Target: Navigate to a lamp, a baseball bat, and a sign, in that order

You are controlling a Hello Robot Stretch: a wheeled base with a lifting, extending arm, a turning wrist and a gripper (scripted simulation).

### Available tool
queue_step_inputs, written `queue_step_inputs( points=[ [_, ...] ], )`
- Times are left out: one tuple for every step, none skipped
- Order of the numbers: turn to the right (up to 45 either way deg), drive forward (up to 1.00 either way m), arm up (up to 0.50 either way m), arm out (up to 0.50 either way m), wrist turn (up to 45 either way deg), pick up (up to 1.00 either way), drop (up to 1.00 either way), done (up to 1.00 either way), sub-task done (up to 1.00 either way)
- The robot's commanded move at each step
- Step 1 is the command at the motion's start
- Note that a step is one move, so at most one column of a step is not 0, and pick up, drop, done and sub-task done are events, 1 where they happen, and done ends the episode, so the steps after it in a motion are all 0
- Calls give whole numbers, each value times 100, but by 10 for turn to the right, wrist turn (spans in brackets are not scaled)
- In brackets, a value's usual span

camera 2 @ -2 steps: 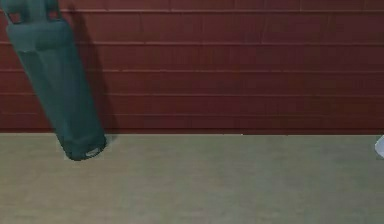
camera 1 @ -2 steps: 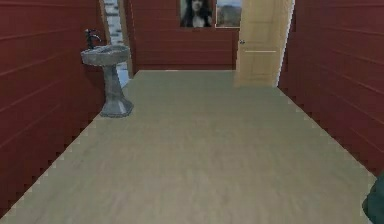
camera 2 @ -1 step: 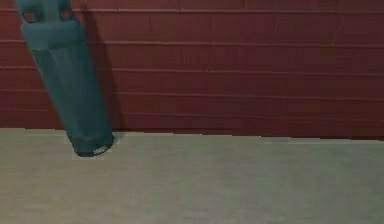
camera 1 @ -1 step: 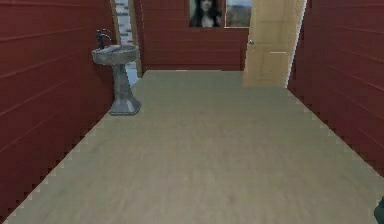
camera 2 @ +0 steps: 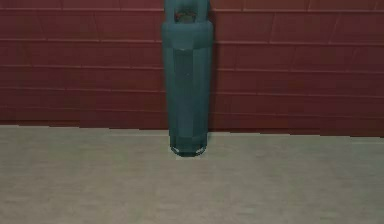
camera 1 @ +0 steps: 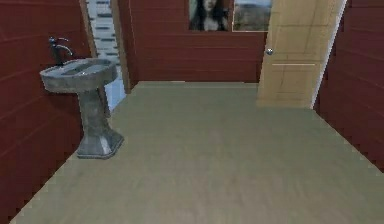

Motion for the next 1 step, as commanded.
queue_step_inputs(
  points=[
    [-30,0,0,0,0,0,0,0,0]
  ],
)
